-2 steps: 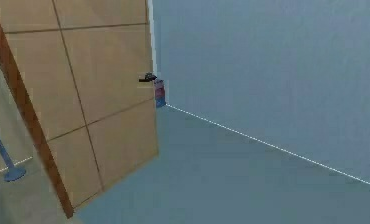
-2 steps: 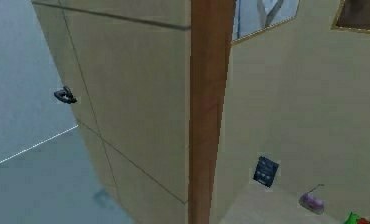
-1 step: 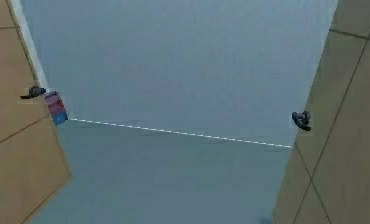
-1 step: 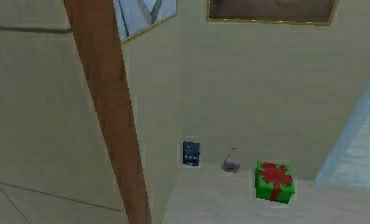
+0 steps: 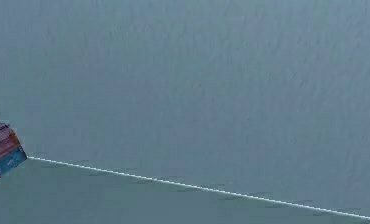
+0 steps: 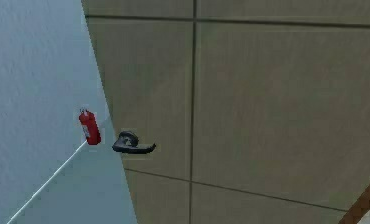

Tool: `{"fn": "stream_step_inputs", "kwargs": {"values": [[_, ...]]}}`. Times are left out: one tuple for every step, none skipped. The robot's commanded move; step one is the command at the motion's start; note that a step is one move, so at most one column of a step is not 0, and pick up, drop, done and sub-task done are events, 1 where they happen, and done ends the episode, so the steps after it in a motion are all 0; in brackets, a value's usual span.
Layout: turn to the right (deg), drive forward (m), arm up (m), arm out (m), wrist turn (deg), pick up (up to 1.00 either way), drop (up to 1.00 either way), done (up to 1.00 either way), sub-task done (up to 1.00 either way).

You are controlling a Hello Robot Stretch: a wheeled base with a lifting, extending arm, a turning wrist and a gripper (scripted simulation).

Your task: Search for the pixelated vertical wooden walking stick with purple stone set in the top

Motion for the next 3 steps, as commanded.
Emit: {"fn": "stream_step_inputs", "kwargs": {"values": [[15.0, 0.0, 0.0, 0.0, 0.0, 0.0, 0.0, 0.0, 0.0], [0.0, 0.5, 0.0, 0.0, 0.0, 0.0, 0.0, 0.0, 0.0], [36.0, 0.0, 0.0, 0.0, 0.0, 0.0, 0.0, 0.0, 0.0]]}}
